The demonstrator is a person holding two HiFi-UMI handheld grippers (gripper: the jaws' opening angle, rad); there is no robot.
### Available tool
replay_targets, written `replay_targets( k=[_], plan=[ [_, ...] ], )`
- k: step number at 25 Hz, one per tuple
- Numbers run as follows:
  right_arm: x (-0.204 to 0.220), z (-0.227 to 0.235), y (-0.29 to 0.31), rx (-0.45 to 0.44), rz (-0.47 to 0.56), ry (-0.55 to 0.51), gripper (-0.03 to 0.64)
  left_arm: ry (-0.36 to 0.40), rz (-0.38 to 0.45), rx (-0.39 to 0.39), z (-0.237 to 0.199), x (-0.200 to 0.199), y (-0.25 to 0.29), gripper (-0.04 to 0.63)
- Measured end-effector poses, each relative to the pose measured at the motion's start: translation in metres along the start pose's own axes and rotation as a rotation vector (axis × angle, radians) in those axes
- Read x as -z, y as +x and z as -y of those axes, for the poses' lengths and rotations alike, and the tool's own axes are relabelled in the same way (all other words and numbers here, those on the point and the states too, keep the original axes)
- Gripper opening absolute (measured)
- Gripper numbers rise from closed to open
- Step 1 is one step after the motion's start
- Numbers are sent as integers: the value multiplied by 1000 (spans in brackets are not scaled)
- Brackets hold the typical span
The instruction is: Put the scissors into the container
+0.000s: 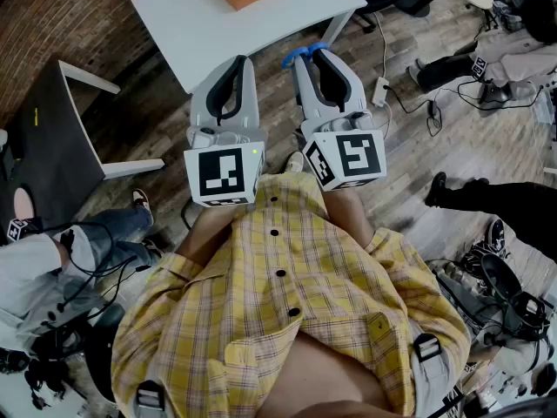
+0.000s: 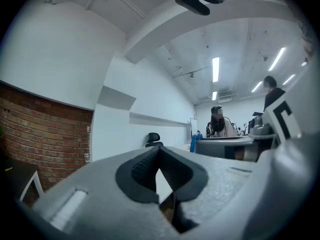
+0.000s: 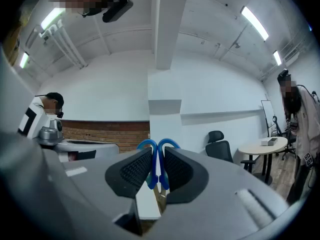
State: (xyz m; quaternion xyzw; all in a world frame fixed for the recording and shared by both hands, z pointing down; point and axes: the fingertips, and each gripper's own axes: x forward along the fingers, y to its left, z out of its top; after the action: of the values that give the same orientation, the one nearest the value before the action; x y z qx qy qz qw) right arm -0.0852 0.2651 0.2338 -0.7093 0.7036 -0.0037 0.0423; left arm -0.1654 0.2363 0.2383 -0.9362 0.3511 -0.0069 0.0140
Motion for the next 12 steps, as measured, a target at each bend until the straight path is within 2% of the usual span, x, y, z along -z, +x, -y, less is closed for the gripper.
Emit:
replay_targets(
  k=[12],
  plan=[
    [-4, 26, 8, -24, 12, 7, 86, -3, 0, -15, 14, 0, 26, 2]
  ],
)
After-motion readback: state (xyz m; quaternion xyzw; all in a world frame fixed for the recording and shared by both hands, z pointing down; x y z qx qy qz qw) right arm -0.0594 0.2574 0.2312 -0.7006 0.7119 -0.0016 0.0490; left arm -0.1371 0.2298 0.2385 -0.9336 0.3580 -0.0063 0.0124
